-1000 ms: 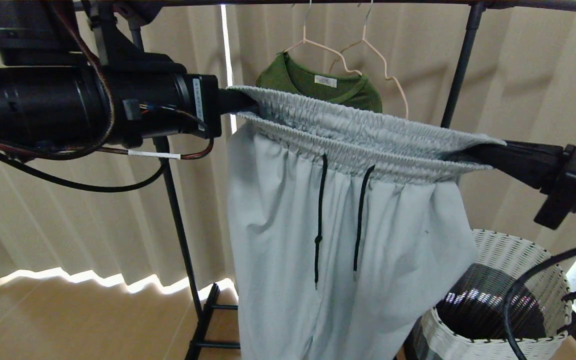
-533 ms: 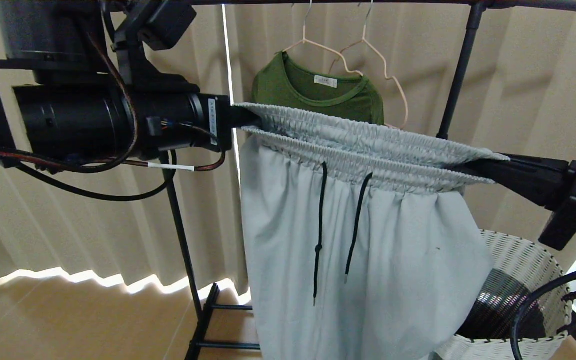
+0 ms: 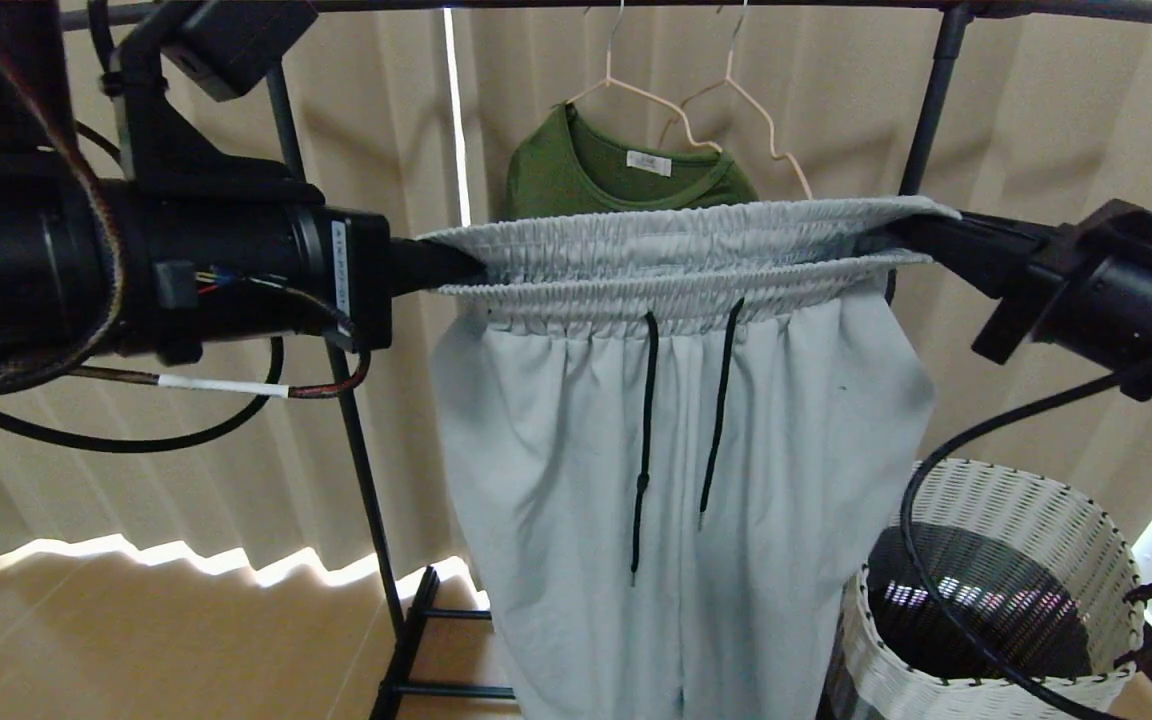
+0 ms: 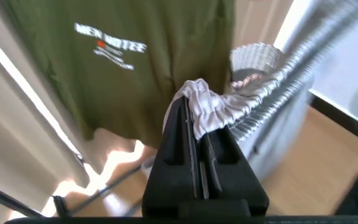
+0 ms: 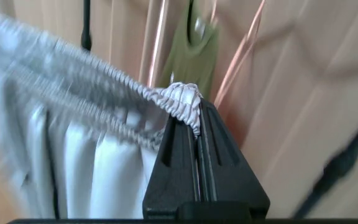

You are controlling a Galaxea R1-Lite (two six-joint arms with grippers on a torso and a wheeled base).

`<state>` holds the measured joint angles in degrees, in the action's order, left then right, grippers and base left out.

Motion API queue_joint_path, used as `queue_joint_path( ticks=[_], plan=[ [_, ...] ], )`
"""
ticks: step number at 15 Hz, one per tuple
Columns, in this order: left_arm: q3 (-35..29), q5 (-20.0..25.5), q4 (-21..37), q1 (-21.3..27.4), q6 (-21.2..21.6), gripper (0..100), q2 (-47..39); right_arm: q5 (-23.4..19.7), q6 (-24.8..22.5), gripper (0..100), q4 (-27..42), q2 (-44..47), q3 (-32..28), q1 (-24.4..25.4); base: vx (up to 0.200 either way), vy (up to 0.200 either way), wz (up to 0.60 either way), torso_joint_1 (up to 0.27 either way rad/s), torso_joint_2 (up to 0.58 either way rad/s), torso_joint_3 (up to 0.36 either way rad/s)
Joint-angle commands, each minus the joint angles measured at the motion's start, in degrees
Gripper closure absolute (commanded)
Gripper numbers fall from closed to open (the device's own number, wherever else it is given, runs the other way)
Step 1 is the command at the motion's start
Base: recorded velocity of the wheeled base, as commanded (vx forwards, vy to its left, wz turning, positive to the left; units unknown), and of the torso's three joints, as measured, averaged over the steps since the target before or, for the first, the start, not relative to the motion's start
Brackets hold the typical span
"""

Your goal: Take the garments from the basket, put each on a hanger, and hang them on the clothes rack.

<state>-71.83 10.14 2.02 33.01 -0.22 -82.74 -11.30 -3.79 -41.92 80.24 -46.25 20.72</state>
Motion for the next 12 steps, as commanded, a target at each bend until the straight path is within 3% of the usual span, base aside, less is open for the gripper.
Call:
queue_joint_path(
  ticks=[1,4,7,12],
  plan=[
    [2.4,0.1,0.0,4.5,-0.2,100,4.1,0.0,0.8,100,-0.4,6.5,-4.5,0.0,0.000,0.000,0.00,0.000,0.00,0.000],
    [4.6,0.1,-0.1,7.7,-0.2,100,5.9,0.0,0.8,100,-0.1,9.4,-6.6,0.1,0.000,0.000,0.00,0.000,0.00,0.000],
    [4.6,0.1,-0.1,7.7,-0.2,100,6.1,0.1,0.8,100,0.3,9.2,-6.2,0.1,0.000,0.000,0.00,0.000,0.00,0.000],
    [0.1,0.0,-0.6,4.0,0.1,100,2.8,0.2,0.8,100,8.1,2.8,-7.1,-1.7,0.000,0.000,0.00,0.000,0.00,0.000]
  ],
)
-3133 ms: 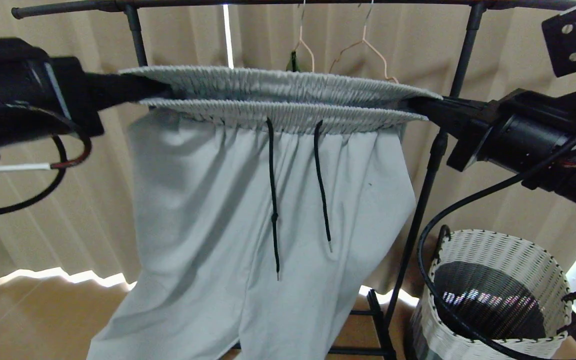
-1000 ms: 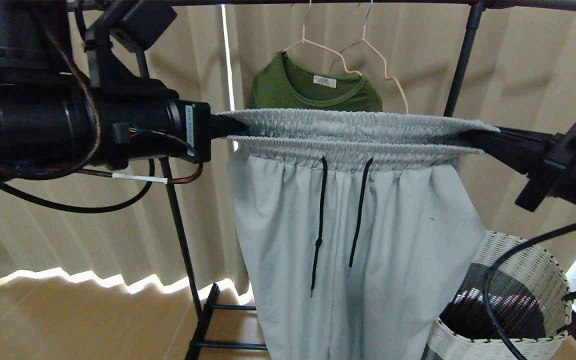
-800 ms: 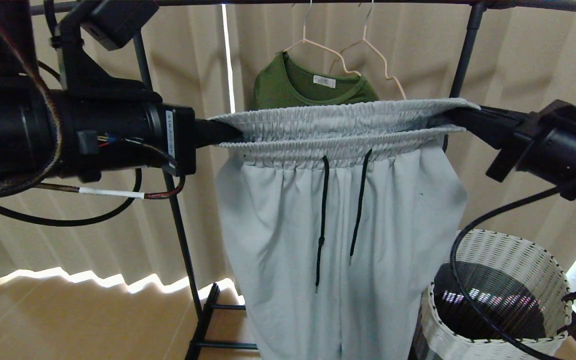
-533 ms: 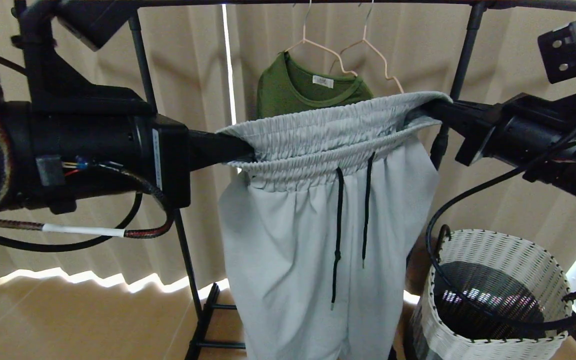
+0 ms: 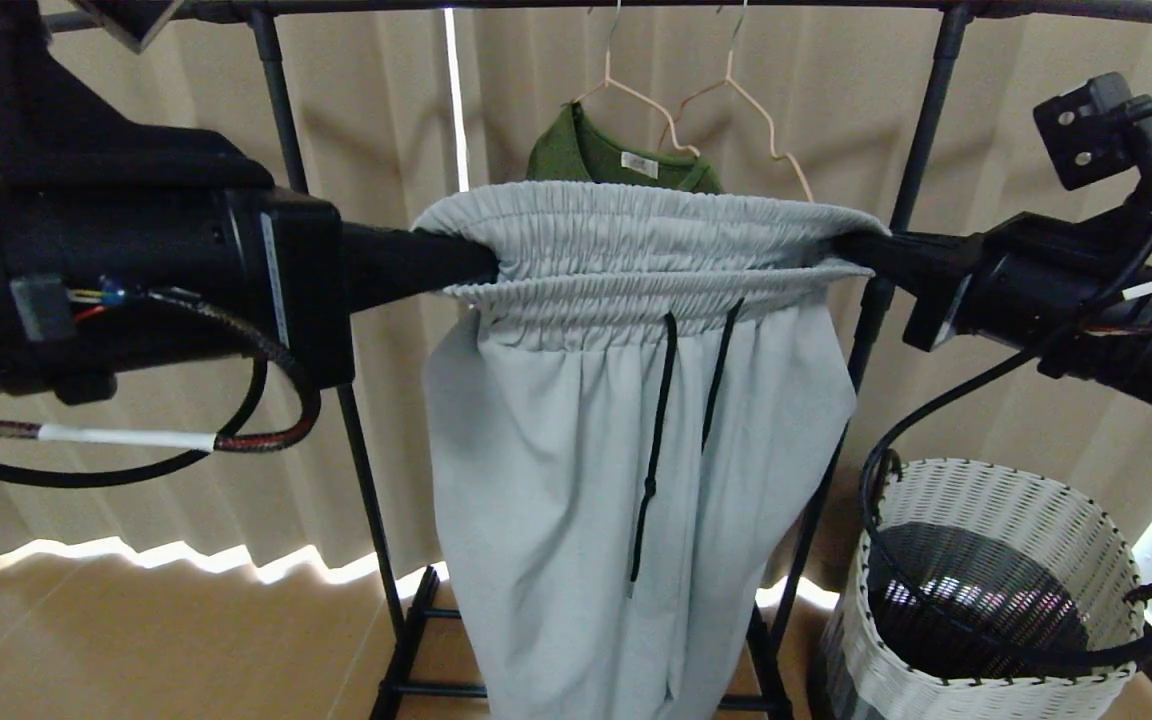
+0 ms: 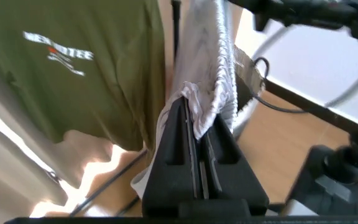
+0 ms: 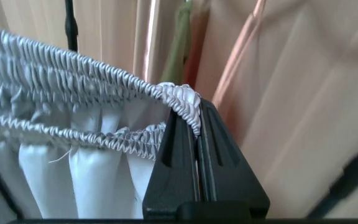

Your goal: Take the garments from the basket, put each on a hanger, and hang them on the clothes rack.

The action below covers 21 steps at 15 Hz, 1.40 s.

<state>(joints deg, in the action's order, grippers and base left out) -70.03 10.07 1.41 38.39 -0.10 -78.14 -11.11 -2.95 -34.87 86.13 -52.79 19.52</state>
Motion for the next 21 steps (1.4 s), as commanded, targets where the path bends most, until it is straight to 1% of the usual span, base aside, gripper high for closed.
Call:
queue_joint_path(
  ticks=[1,2,4,5,6,9,11,14,16,19,21],
  plan=[
    [-3.5,0.0,-0.1,-3.0,0.1,100,-3.8,0.0,0.0,100,2.4,-4.6,-0.6,-0.4,0.000,0.000,0.00,0.000,0.00,0.000],
    [-4.8,0.0,-0.6,-4.3,0.1,100,-5.4,0.0,0.0,100,3.4,-5.9,-0.3,-0.4,0.000,0.000,0.00,0.000,0.00,0.000],
    [-5.4,0.0,-3.7,-6.2,0.1,100,-8.2,0.0,0.0,100,5.2,-7.9,0.3,-0.4,0.000,0.000,0.00,0.000,0.00,0.000],
    [-5.0,0.0,-6.4,-7.2,-0.1,100,-10.3,-0.1,0.0,100,5.9,-9.0,2.0,-0.4,0.000,0.000,0.00,0.000,0.00,0.000],
    [-4.8,0.1,-6.9,-7.3,-0.3,100,-11.2,-0.1,0.0,100,5.2,-9.7,5.4,-0.4,0.000,0.000,0.00,0.000,0.00,0.000],
    [-4.2,0.0,-7.0,-7.2,0.0,100,-10.9,-0.3,0.0,100,4.9,-9.9,7.3,-0.1,0.000,0.000,0.00,0.000,0.00,0.000],
    [-5.9,0.0,-6.8,-7.8,0.8,100,-10.0,-0.4,0.0,100,5.0,-9.7,4.6,-0.1,0.000,0.000,0.00,0.000,0.00,0.000],
    [-4.5,-0.1,-6.8,-7.7,1.3,100,-8.5,-0.6,0.2,100,4.9,-9.3,4.4,-0.1,0.000,0.000,0.00,0.000,0.00,0.000],
    [-4.8,0.0,-6.9,-7.7,1.7,100,-8.3,-0.5,1.1,100,4.8,-9.0,3.7,-0.1,0.000,0.000,0.00,0.000,0.00,0.000],
    [-4.3,-0.1,-6.7,-7.7,1.7,100,-8.2,-0.5,1.1,100,4.9,-9.0,3.1,-0.1,0.000,0.000,0.00,0.000,0.00,0.000],
    [-2.3,-0.1,-6.9,-7.5,1.8,100,-7.7,-0.6,1.0,100,5.0,-9.0,2.0,-0.1,0.000,0.000,0.00,0.000,0.00,0.000]
  ],
)
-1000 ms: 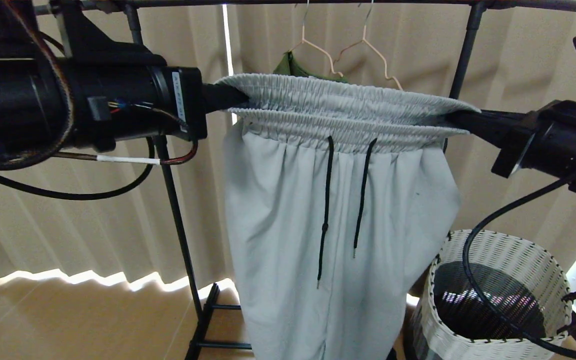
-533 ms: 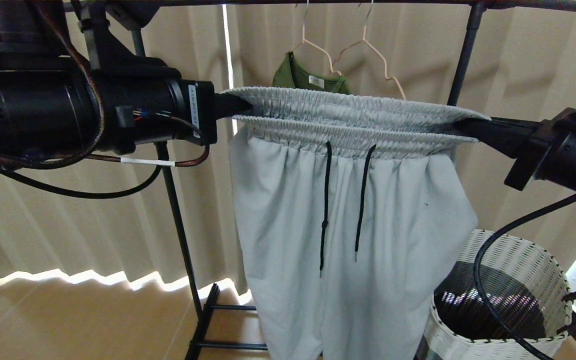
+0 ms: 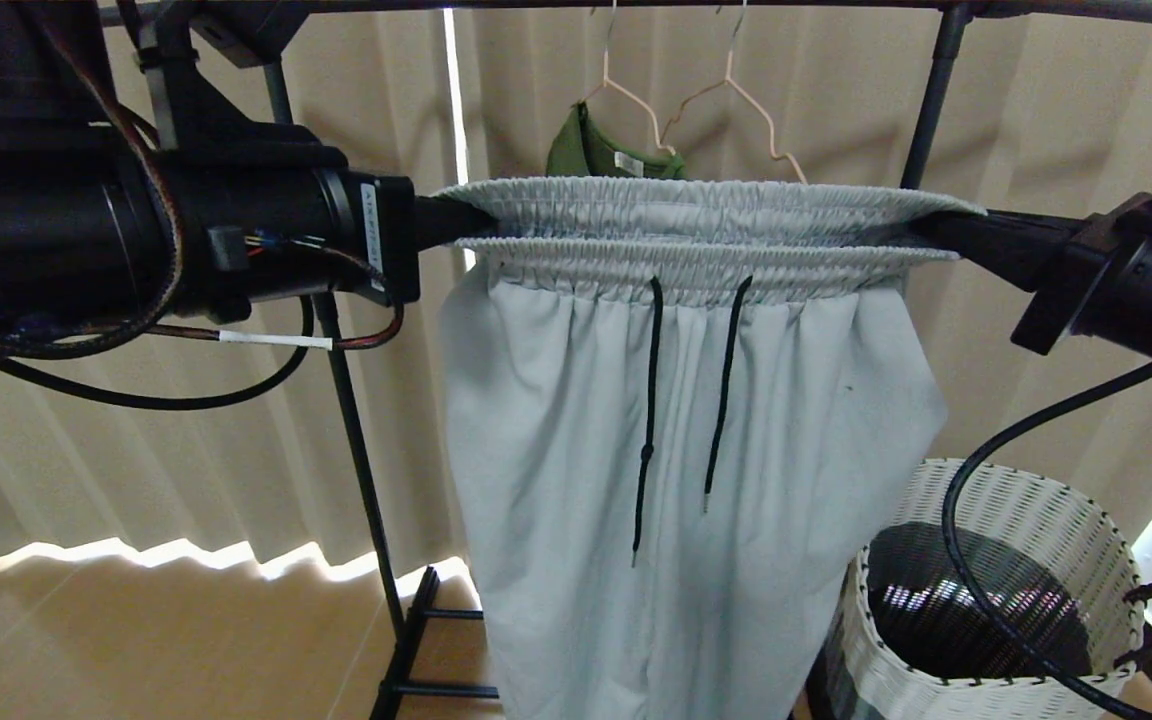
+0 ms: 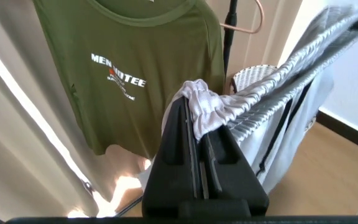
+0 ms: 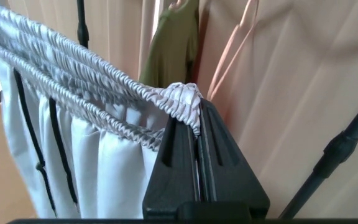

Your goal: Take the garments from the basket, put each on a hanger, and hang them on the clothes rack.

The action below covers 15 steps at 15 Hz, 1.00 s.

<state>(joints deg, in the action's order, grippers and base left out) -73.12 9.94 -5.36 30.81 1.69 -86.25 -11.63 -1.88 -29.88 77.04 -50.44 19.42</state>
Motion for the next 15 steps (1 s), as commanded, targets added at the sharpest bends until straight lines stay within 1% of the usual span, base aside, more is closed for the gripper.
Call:
queue_joint_path(
  ticks=[1,5,12,13,15],
  plan=[
    [0.9,0.1,-0.1,0.3,0.1,100,0.4,-0.1,-0.1,100,0.1,0.2,-0.2,0.1,0.000,0.000,0.00,0.000,0.00,0.000],
    [0.9,0.1,-0.2,0.3,0.9,100,0.3,-0.1,-0.1,100,0.0,1.0,-0.4,0.2,0.000,0.000,0.00,0.000,0.00,0.000],
    [0.9,0.1,-0.2,0.4,1.1,100,0.3,-0.1,-0.1,100,0.1,2.1,-0.8,1.4,0.000,0.000,0.00,0.000,0.00,0.000],
    [0.9,0.1,-0.2,0.4,1.1,100,0.3,0.0,-0.1,0,0.1,2.0,-0.5,1.8,0.000,0.000,0.00,0.000,0.00,0.000],
    [1.0,0.1,-0.2,0.4,1.0,100,0.1,0.1,-0.1,0,0.0,1.9,0.8,2.6,0.000,0.000,0.00,0.000,0.00,0.000]
  ],
)
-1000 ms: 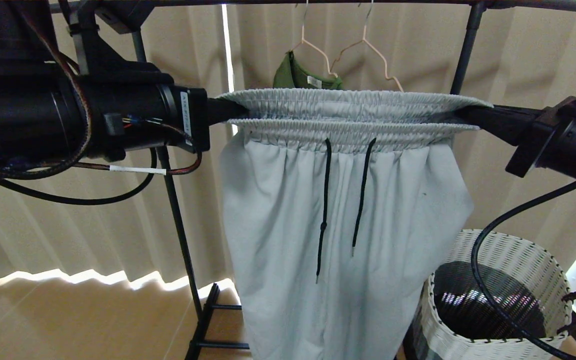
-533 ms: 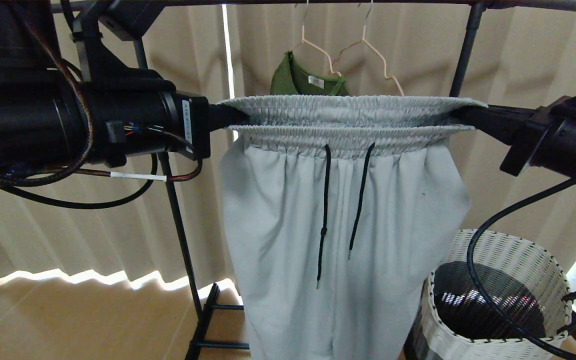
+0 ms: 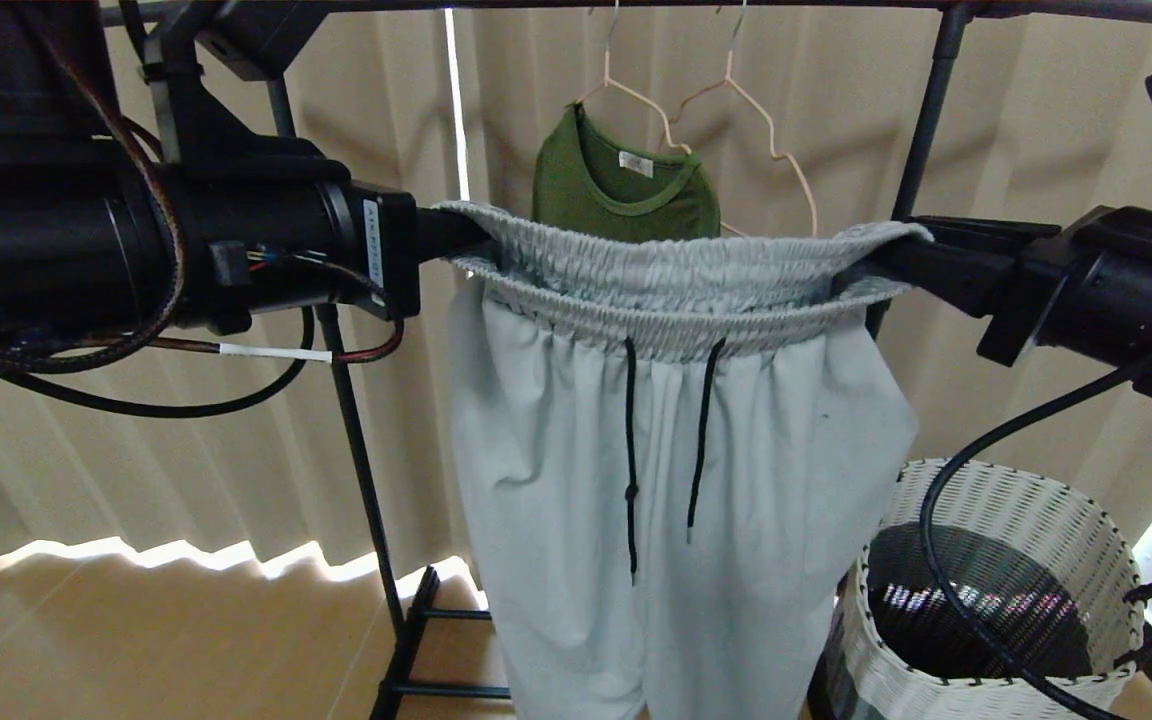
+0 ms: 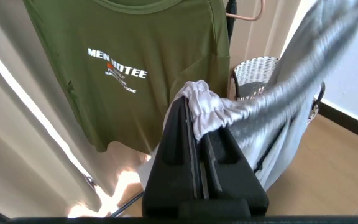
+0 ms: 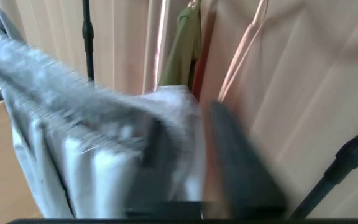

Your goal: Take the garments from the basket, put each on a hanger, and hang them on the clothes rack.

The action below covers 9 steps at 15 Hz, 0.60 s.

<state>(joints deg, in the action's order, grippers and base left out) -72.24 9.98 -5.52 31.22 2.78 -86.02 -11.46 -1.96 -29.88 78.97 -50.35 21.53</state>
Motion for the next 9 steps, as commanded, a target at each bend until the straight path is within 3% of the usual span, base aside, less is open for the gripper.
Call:
queue_joint_path(
  ticks=[1,6,9],
  plan=[
    [0.1,-0.1,0.0,-0.1,-0.1,100,-0.2,-0.1,0.0,0,0.0,-0.2,1.8,1.1,0.000,0.000,0.00,0.000,0.00,0.000],
    [2.1,-3.7,0.0,-0.5,0.8,100,-1.3,-0.3,0.3,0,-0.1,-2.2,6.9,5.8,0.000,0.000,0.00,0.000,0.00,0.000],
    [3.2,-4.2,0.1,-0.5,0.8,100,-2.3,-2.9,0.1,0,0.0,-3.0,8.1,6.7,0.000,0.000,0.00,0.000,0.00,0.000]
  ],
)
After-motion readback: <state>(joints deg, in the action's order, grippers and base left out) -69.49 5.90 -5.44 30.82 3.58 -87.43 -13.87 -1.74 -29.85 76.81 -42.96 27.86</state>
